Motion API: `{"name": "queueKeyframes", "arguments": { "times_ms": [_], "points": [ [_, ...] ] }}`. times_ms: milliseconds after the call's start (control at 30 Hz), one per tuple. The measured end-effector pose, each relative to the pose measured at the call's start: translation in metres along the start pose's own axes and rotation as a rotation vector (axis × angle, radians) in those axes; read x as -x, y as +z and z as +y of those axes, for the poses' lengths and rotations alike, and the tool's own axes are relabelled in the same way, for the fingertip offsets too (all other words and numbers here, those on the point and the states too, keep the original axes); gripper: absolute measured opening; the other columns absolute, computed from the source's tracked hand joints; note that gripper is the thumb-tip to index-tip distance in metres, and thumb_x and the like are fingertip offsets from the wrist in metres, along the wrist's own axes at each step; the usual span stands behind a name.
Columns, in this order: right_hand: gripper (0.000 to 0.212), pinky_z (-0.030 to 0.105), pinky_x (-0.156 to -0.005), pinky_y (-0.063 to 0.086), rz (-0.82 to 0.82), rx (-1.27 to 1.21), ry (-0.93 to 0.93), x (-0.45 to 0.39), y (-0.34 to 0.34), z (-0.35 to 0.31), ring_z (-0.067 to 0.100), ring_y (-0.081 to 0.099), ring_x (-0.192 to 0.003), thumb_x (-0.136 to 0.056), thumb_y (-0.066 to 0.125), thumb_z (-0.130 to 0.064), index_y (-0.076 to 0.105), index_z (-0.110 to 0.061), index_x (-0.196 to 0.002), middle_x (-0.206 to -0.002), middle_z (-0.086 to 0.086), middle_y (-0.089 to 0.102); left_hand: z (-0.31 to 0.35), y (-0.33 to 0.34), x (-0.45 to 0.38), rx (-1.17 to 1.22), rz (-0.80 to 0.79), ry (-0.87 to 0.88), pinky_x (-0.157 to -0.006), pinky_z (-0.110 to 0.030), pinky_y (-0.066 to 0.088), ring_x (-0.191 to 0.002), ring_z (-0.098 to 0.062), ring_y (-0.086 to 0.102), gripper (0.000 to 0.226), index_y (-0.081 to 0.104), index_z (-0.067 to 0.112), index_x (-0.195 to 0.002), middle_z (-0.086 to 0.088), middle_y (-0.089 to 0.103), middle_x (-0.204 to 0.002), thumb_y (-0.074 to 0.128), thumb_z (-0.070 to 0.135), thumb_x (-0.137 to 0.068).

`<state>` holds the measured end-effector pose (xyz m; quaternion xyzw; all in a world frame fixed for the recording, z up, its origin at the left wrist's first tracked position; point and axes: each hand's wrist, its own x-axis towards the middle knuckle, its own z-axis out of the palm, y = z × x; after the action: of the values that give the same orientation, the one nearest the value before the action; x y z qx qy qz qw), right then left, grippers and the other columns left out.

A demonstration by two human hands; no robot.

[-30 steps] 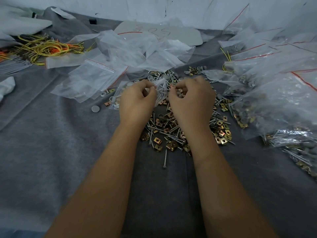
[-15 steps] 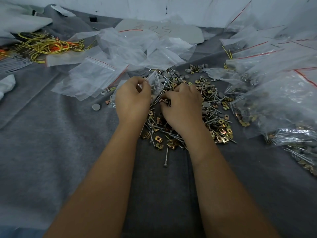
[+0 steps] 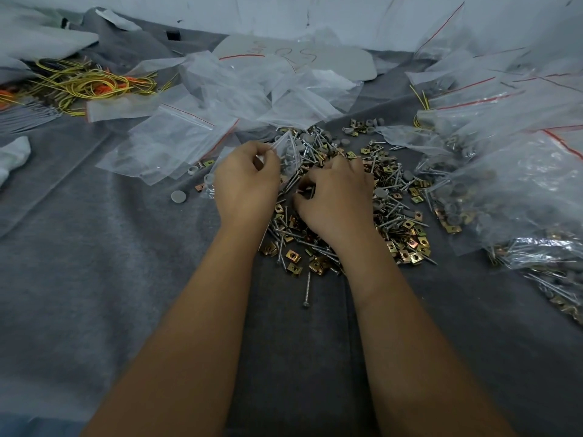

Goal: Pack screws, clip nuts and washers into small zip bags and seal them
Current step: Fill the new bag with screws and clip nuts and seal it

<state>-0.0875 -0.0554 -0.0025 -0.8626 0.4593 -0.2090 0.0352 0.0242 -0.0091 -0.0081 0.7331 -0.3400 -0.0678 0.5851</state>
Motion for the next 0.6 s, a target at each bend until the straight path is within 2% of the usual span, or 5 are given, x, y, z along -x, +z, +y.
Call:
{"name": "queueKeyframes", "arguments": {
  "times_ms": [233,333,433,500,600],
  "points": [
    [0.018,0.039,-0.096,0.031,0.012,-0.057,0.003,-0.001,-0.004,-0.002,0.026,0.042,-0.112,-0.085,0.064,-0.033,0.070,-0.025,-0.100,-0.109,0.000,0.057,0.002,0.000,0.000,-0.031,-0.007,-0.013,-0.049,-0.026,0.028,-0.045,0.003,0.044,0.015,0.063,0.036,-0.083,0.011,0.048,-0.050,0.056,0.025,-0.091],
    [0.009,0.039,-0.093,0.043,0.099,-0.166,0.031,-0.003,-0.008,0.000,0.023,0.057,-0.100,-0.085,0.066,-0.022,0.070,-0.025,-0.093,-0.096,-0.003,0.066,0.001,0.001,0.000,-0.041,-0.015,-0.011,-0.050,-0.026,0.028,-0.046,0.001,0.045,0.013,0.064,0.036,-0.086,0.010,0.049,-0.051,0.056,0.026,-0.092],
    [0.006,0.044,-0.080,0.052,0.268,-0.390,0.090,-0.003,-0.012,0.000,0.019,0.064,-0.080,-0.085,0.068,-0.015,0.068,-0.020,-0.088,-0.081,-0.005,0.067,0.000,0.002,0.000,-0.056,-0.047,0.013,-0.053,-0.028,0.034,-0.048,-0.004,0.044,0.012,0.065,0.033,-0.089,0.009,0.050,-0.053,0.055,0.027,-0.092],
    [0.006,0.034,-0.072,0.054,0.343,-0.541,0.090,-0.003,-0.014,-0.002,0.011,0.062,-0.073,-0.084,0.070,-0.013,0.068,-0.018,-0.086,-0.076,-0.008,0.063,0.001,0.002,0.001,-0.066,-0.077,0.037,-0.053,-0.030,0.039,-0.048,-0.007,0.045,0.013,0.068,0.030,-0.091,0.008,0.051,-0.053,0.055,0.027,-0.092],
    [0.011,0.015,-0.067,0.048,0.279,-0.656,0.034,-0.003,-0.015,-0.004,0.002,0.058,-0.074,-0.084,0.070,-0.011,0.071,-0.017,-0.093,-0.082,-0.007,0.066,0.001,0.002,0.000,-0.086,-0.091,0.066,-0.053,-0.031,0.038,-0.045,-0.004,0.043,0.016,0.070,0.028,-0.094,0.007,0.052,-0.052,0.054,0.028,-0.091]
  ]
}}
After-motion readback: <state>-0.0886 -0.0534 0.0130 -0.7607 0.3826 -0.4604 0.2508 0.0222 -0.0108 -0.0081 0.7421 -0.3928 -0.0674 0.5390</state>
